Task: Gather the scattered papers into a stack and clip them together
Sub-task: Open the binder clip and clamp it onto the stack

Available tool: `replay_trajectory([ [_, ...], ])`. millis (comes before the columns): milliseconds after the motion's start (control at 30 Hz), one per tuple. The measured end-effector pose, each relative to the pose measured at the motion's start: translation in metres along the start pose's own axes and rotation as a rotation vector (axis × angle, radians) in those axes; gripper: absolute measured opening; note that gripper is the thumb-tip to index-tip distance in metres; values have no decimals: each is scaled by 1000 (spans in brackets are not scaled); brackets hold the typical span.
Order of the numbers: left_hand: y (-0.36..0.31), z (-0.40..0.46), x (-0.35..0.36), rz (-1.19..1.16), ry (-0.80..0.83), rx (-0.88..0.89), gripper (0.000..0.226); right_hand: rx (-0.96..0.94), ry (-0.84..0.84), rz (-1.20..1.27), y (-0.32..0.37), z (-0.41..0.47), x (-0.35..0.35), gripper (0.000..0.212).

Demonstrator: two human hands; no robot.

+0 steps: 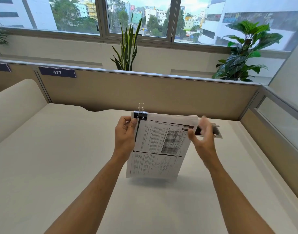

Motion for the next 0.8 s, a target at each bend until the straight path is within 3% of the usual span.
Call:
replay_trajectory([
  [67, 3, 0, 1, -31, 10, -17, 22, 165, 152, 142, -43, -15, -2, 90],
  [133, 5, 1, 2, -75, 10, -43, 23, 293, 233, 193, -75, -31, -1, 50],
  [200, 9, 3, 2, -98, 2, -75, 23, 325, 262, 190, -92, -42, 1, 29],
  [333, 19, 10, 0, -93, -1, -162, 26, 319, 211, 203, -107, -50, 13, 28],
  [500, 38, 27, -3, -109, 114, -263, 23, 345, -14, 187, -122, -47, 27, 14],
  [700, 94, 34, -8, 104, 301, -391, 60, 390, -51, 177, -139, -21, 66, 13],
  [800, 127, 38, -14, 190, 309, -451, 63, 403, -72, 169, -148, 3, 88, 15],
])
Point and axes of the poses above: each hand's wrist, its own z-axis towards the middle knuckle, its own x-axis out of the palm, y = z × x, the point moved 7 cm from there along z, towards the middle knuckle, and after that the axes turned 13 degrees about z, right-handed, at the moved point
